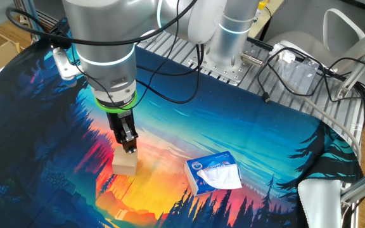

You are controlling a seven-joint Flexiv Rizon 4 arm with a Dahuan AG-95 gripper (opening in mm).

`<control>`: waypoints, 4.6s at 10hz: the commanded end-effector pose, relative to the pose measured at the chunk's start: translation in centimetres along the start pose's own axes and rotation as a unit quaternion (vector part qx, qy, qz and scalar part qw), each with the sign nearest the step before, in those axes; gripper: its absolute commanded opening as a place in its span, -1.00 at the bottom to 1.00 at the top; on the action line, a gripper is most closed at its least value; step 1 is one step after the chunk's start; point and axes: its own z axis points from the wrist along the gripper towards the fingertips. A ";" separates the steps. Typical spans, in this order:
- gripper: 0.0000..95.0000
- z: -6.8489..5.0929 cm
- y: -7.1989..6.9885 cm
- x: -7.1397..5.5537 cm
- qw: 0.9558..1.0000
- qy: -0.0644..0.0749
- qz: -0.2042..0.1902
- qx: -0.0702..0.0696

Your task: Pick up one small block

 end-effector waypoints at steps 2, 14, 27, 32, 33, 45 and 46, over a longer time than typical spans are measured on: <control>-1.00 0.0 0.0 -0.1 1.000 0.000 0.000 0.001; 1.00 0.0 0.0 -0.1 0.998 0.013 0.067 0.007; 1.00 0.0 0.0 -0.1 0.996 0.012 0.093 0.008; 1.00 0.5 0.4 -0.2 0.995 0.012 0.098 0.009; 1.00 1.0 0.8 -0.3 0.995 0.011 0.101 0.010; 1.00 3.9 0.8 -1.8 0.983 0.009 0.184 0.005; 1.00 3.9 0.8 -1.8 0.981 0.010 0.195 0.004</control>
